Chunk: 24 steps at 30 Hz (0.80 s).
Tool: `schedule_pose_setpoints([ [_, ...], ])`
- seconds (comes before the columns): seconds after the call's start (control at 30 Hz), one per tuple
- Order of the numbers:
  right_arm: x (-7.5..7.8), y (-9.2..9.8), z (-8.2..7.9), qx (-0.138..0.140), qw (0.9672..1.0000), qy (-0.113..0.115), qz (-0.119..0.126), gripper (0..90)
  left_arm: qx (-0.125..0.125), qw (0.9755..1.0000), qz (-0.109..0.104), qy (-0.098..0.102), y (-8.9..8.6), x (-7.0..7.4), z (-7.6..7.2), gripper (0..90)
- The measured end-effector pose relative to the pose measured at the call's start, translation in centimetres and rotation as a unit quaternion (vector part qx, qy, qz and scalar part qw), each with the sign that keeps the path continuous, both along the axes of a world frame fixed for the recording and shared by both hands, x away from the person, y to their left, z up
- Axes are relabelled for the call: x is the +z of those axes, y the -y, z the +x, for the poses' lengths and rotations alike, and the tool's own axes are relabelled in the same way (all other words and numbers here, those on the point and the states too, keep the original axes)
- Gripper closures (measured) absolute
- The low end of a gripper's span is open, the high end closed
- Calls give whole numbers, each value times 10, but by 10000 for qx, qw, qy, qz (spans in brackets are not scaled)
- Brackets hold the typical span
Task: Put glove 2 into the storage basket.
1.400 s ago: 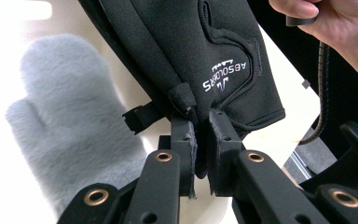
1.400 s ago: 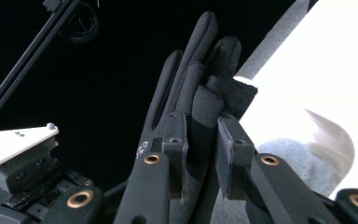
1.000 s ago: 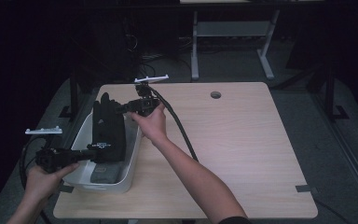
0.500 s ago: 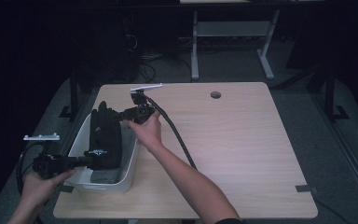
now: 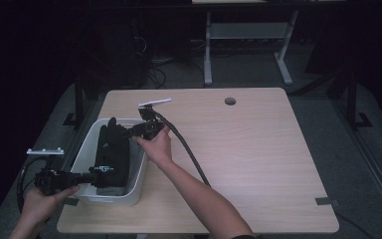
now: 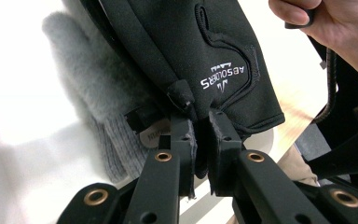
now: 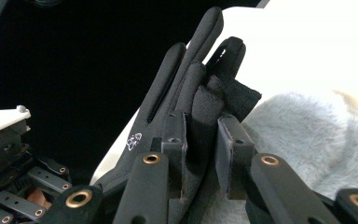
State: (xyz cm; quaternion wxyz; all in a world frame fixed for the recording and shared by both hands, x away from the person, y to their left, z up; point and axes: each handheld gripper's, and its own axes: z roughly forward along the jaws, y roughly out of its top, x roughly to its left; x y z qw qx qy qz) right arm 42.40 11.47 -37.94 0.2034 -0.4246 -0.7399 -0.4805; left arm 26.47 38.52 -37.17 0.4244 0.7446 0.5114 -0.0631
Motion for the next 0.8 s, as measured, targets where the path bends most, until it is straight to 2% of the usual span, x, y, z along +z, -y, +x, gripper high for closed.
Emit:
schedule_pose_setpoints([
  [0.27, -15, -6, -2, 70, 9998, -96, -178, 743, 55, 9996, -66, -271, -6, -11, 0, 823],
  [0.4, -20, -7, -2, 63, 9996, -126, -242, 738, 52, 9994, -61, -346, -5, -13, 0, 810],
  [0.53, -21, -6, -1, 17, 9995, -96, -296, 734, 67, 9994, -53, -345, -7, -13, 1, 759],
  [0.63, -20, -2, 1, -29, 9996, -96, -282, 730, 64, 9995, 38, -305, -10, -12, 2, 721],
  [0.7, -19, 0, 2, -30, 9994, -58, -340, 727, 99, 9995, 12, -304, -10, -10, 2, 712],
  [0.8, -17, 3, 2, -66, 9993, -40, -357, 720, 74, 9994, 166, -292, -8, -9, 3, 674],
])
